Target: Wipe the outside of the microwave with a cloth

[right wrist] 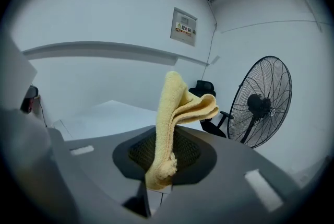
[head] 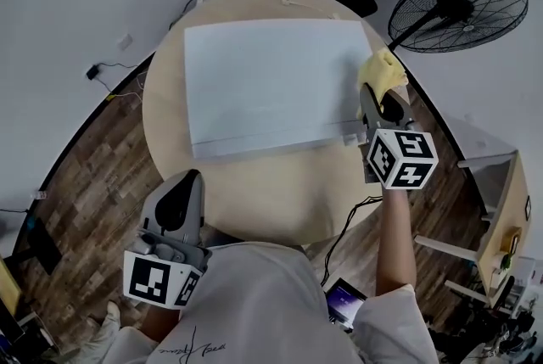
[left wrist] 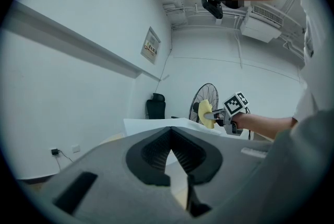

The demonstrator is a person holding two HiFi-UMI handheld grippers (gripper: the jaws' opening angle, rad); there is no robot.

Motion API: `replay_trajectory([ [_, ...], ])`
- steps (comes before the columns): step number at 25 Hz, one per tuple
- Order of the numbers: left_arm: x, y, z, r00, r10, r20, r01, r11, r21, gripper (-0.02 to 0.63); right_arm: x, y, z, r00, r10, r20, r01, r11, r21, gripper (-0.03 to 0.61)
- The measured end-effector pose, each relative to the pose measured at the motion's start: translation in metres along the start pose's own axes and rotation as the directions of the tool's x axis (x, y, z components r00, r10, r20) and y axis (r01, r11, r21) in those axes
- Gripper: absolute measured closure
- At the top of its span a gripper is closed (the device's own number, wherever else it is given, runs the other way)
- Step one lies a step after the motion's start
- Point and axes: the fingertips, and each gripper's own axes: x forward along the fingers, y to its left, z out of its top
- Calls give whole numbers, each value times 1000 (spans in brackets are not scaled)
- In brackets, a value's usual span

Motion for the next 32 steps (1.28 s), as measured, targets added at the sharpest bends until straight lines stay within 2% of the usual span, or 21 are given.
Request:
replay_trajectory([
  [8, 4, -2, 1, 1000, 12, 4, -12, 999, -31, 623, 33, -27, -1, 999, -6, -35, 5, 1000, -11, 512],
  [15, 9, -6, -2, 1000, 21, -8, -21, 999, -29, 621, 65, -47, 1, 998, -13, -55, 12, 1000, -4, 514],
  [19, 10, -5, -5, 1000, 29, -13, -29, 999, -39, 621, 83, -60, 7, 998, -33, -51, 33, 999, 8, 514],
  [32, 12, 1, -12, 998, 49, -38, -50, 998, -35, 621, 143, -88, 5, 988, -96, -123, 94, 995, -26, 514],
])
